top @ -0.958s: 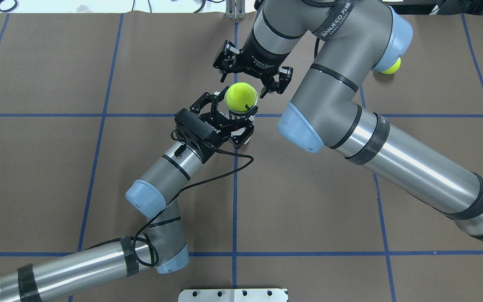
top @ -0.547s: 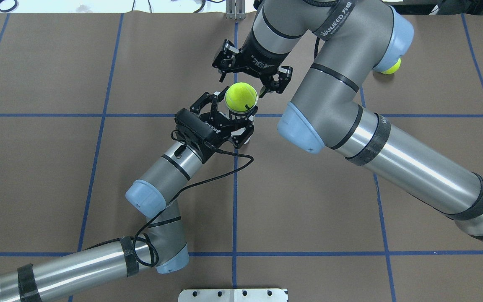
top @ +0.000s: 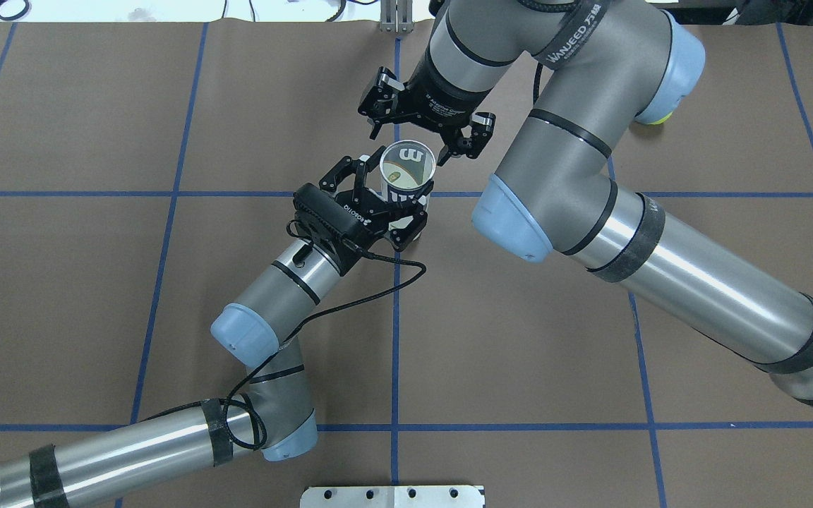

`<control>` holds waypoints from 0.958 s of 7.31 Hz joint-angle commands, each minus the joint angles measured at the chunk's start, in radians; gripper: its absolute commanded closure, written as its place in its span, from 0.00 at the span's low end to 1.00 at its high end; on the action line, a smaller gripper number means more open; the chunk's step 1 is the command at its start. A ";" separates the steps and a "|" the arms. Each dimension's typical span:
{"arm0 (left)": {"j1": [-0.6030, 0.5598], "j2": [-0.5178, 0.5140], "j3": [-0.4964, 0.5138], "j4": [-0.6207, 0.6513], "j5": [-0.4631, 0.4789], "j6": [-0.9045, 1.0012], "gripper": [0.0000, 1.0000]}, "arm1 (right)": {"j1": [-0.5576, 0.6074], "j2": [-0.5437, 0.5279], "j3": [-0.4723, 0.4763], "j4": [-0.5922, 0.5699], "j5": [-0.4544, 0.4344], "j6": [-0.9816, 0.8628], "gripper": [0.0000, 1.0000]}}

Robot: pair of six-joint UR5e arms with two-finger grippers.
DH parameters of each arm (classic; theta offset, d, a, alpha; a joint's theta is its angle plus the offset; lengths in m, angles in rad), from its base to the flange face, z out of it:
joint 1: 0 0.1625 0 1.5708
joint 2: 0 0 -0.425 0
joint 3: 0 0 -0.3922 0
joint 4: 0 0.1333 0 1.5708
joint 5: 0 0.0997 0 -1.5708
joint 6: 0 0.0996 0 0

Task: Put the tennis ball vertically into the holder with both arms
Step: 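Move the right gripper toward the farther tennis ball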

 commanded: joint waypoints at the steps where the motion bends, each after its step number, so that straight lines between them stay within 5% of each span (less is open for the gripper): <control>1: 0.000 0.000 0.000 -0.001 0.000 -0.001 0.13 | 0.016 -0.043 0.041 -0.002 0.007 -0.003 0.01; 7: -0.001 0.002 0.000 -0.010 0.000 0.001 0.16 | 0.157 -0.205 0.072 -0.002 0.017 -0.188 0.01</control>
